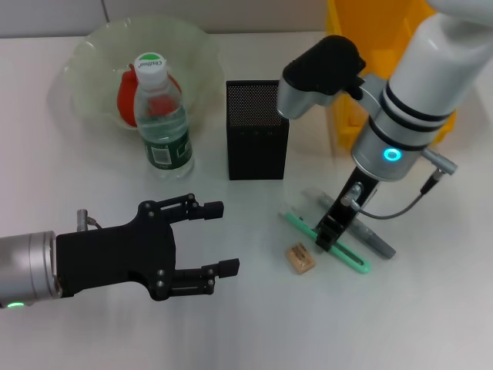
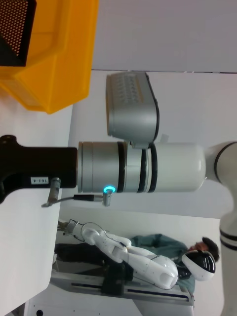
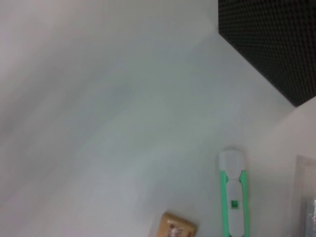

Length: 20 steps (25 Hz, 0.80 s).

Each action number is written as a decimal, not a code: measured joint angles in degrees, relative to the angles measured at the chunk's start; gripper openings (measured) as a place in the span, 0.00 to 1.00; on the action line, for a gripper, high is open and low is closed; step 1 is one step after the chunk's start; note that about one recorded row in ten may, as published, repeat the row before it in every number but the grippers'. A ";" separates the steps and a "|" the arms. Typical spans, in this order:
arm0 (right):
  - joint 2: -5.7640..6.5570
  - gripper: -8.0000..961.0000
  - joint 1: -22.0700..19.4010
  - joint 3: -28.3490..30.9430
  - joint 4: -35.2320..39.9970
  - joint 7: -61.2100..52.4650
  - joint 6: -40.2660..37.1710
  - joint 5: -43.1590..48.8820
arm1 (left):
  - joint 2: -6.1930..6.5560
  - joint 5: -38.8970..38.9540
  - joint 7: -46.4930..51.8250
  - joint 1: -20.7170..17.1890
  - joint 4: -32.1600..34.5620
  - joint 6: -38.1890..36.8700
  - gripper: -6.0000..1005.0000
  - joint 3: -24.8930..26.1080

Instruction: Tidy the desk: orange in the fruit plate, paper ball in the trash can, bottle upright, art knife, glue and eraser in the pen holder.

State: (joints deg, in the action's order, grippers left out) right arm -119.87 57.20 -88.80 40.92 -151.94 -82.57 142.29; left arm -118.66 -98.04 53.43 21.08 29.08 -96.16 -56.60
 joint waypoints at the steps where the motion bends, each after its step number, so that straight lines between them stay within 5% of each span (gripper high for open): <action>1: 0.00 0.18 0.00 0.00 0.00 0.00 0.00 0.00 | 0.00 0.00 0.00 0.00 0.00 0.00 0.78 0.00; 14: 0.45 0.18 -18.83 0.76 27.15 0.50 -1.62 -0.21 | 0.00 1.10 0.00 -0.43 -0.17 0.00 0.78 0.00; 20: 0.52 0.18 -27.61 4.99 39.52 5.77 -0.96 -7.32 | 0.00 1.19 0.00 -0.14 -0.80 0.16 0.78 -0.01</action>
State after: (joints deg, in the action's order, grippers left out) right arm -119.35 29.60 -83.81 80.44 -146.17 -83.53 134.98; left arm -118.66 -96.85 53.44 20.95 28.29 -96.00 -56.60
